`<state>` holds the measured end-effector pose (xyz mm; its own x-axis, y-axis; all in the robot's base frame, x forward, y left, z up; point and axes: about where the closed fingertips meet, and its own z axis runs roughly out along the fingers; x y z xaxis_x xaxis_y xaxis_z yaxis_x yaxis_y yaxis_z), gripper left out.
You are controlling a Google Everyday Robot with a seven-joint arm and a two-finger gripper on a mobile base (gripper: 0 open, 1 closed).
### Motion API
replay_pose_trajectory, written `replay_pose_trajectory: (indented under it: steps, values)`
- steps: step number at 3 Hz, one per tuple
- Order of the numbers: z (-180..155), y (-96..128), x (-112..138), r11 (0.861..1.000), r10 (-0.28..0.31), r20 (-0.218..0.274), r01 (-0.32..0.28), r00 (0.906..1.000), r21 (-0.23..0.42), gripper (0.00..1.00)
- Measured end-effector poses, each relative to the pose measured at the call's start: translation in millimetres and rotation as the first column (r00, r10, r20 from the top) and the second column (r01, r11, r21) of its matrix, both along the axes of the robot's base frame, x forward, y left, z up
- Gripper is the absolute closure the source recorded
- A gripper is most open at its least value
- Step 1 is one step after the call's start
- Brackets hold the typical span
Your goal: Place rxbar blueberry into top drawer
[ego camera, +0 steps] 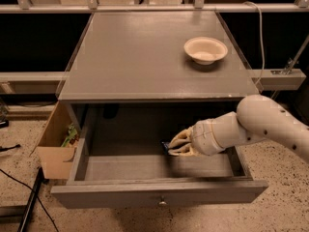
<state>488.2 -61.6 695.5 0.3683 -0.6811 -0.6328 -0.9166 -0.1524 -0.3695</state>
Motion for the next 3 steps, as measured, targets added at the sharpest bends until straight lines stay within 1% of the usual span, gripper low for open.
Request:
replay_pose_trajectory:
  steps: [1, 2, 3]
  values:
    - [-17.7, 2.3, 8.5, 1.000, 0.022, 0.040, -0.022, 0.9990, -0.013, 1.00]
    - [-37.8, 6.7, 13.5, 0.996, 0.055, 0.106, -0.047, 0.9929, -0.069, 1.00]
    - [-47.1, 9.0, 13.9, 0.992, 0.077, 0.135, -0.063, 0.9878, -0.107, 1.00]
